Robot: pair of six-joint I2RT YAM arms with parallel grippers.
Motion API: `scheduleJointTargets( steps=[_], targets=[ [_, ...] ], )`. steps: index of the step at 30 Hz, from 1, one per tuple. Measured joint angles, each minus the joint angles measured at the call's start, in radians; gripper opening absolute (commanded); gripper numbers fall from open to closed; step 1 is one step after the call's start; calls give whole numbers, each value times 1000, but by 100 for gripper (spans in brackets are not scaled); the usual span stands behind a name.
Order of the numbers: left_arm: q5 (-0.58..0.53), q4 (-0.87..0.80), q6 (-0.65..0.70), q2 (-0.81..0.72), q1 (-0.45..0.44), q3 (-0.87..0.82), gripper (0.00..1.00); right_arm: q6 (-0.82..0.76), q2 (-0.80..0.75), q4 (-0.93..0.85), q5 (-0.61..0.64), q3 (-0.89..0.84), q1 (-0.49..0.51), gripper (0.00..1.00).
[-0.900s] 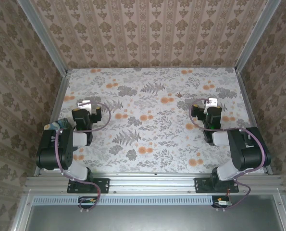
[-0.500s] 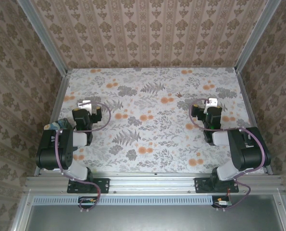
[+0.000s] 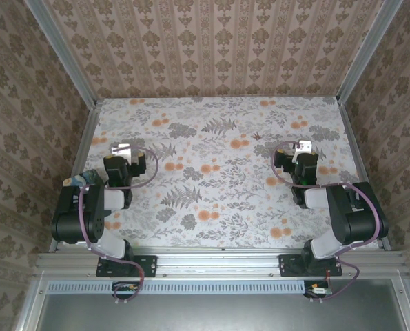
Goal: Unlock the padlock with the key
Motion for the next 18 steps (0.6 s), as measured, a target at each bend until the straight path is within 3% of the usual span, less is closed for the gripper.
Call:
scheduleJointTargets(
  steps=[4, 7, 12, 15, 18],
  targets=[
    [-12, -68, -12, -19, 3, 13, 100, 0, 0, 0, 0, 0, 0, 100],
    [-84, -267, -43, -95, 2, 91, 100, 1, -1, -1, 6, 0, 0, 100],
    [-182, -699, -169, -223, 42, 411, 100, 0, -9, -19, 22, 0, 1, 98],
    [-205, -945, -287, -259, 131, 595, 100, -6, -18, -56, 34, 7, 12, 97],
    [-196, -1141, -375, -285, 272, 667, 100, -8, -81, -264, 45, 93, 21, 97]
  ],
)
